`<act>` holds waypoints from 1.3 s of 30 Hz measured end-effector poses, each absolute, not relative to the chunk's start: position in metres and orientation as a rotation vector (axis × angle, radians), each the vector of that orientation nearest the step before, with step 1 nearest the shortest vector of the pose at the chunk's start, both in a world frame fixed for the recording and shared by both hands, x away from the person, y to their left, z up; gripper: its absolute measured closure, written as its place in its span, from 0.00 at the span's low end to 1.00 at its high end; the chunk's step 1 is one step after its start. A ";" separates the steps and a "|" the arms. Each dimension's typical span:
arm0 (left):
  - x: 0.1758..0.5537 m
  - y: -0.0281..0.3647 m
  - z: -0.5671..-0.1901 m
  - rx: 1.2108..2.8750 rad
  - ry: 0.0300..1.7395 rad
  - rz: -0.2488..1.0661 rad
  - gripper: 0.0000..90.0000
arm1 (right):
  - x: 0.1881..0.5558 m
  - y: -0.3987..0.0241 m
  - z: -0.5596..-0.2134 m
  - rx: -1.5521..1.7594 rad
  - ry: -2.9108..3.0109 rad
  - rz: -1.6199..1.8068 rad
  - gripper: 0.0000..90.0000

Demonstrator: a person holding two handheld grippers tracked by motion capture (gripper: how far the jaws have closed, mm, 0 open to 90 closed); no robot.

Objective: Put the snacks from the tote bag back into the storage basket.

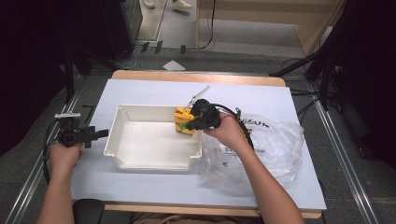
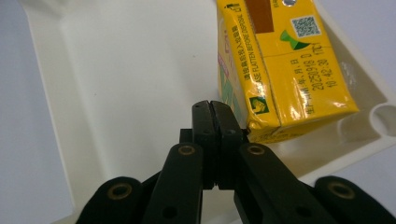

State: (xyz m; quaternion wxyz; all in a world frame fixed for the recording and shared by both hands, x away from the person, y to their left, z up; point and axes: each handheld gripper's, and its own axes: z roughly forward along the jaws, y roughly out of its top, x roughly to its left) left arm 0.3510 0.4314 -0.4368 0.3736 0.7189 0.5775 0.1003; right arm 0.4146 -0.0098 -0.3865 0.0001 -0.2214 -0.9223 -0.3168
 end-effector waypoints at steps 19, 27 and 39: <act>0.352 0.431 -0.437 1.833 1.481 0.258 0.25 | 0.419 -0.018 -0.390 -0.725 -2.889 -0.998 1.00; 0.351 0.431 -0.437 1.839 1.479 0.256 0.25 | 0.413 -0.015 -0.385 -0.671 -2.869 -1.030 0.91; 0.351 0.430 -0.438 1.848 1.479 0.251 0.25 | 0.407 -0.026 -0.373 -0.671 -2.794 -1.107 0.57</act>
